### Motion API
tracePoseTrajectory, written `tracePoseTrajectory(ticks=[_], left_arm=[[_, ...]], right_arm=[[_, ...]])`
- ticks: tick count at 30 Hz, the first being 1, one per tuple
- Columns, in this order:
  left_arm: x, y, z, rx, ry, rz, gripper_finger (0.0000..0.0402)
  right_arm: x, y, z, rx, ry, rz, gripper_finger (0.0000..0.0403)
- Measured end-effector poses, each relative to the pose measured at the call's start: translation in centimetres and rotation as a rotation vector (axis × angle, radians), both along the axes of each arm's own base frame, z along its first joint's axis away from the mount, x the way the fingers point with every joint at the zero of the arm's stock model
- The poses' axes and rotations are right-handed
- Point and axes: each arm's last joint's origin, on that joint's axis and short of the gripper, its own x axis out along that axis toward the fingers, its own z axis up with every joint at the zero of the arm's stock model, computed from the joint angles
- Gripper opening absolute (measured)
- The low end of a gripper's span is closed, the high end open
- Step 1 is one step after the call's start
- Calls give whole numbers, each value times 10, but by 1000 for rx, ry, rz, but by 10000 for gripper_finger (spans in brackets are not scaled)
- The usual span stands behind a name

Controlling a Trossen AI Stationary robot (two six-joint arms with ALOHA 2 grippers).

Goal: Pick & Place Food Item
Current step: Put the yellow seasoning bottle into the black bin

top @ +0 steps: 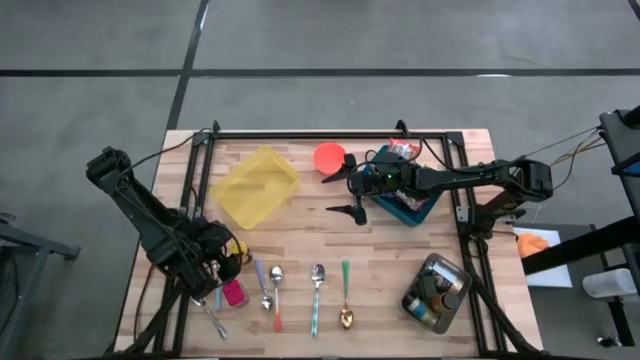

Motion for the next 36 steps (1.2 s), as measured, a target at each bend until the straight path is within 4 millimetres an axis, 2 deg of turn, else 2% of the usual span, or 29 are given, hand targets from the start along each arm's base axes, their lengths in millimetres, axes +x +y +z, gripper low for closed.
tracePoseTrajectory(ticks=[9, 36], left_arm=[[-1, 0, -2, -19, 10, 26, 334], [-6, 5, -46, -51, 22, 33, 334]], right_arm=[[0, 0, 0, 0, 0, 0, 363], [0, 0, 0, 0, 0, 0, 363]])
